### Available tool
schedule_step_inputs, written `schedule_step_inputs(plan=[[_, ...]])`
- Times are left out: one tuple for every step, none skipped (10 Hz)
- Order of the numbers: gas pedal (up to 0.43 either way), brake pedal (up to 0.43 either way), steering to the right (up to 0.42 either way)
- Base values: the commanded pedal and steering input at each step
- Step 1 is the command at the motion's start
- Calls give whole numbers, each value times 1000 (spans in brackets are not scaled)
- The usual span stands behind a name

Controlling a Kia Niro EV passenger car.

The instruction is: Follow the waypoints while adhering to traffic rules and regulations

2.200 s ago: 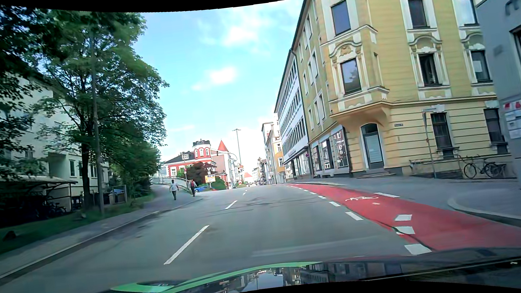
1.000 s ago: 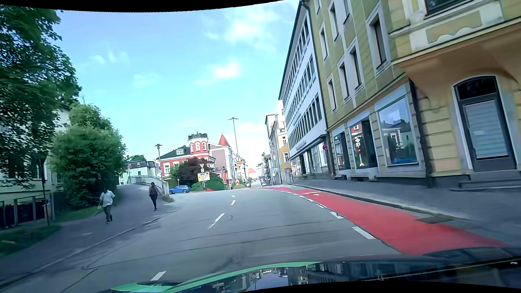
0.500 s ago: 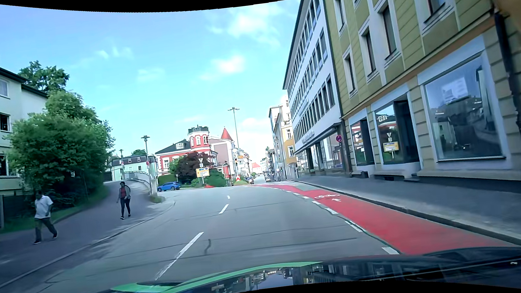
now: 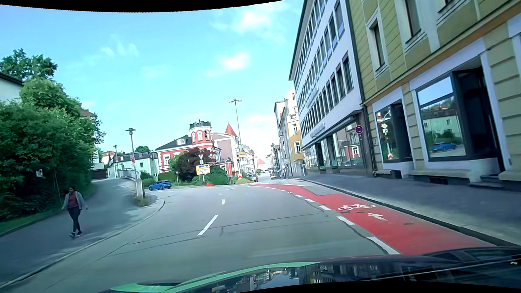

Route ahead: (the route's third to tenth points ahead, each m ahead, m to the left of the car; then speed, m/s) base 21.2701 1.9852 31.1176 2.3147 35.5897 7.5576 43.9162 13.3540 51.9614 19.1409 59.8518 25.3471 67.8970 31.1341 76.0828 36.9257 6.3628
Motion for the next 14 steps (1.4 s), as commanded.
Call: schedule_step_inputs(plan=[[0, 0, -30], [0, 0, -30], [0, 0, -30], [28, 0, -30], [47, 0, -30], [47, 0, -31], [47, 0, -33], [47, 0, -36], [39, 0, -37], [0, 0, -37], [0, 0, -38], [0, 0, -39], [0, 0, -43], [0, 0, -51]])
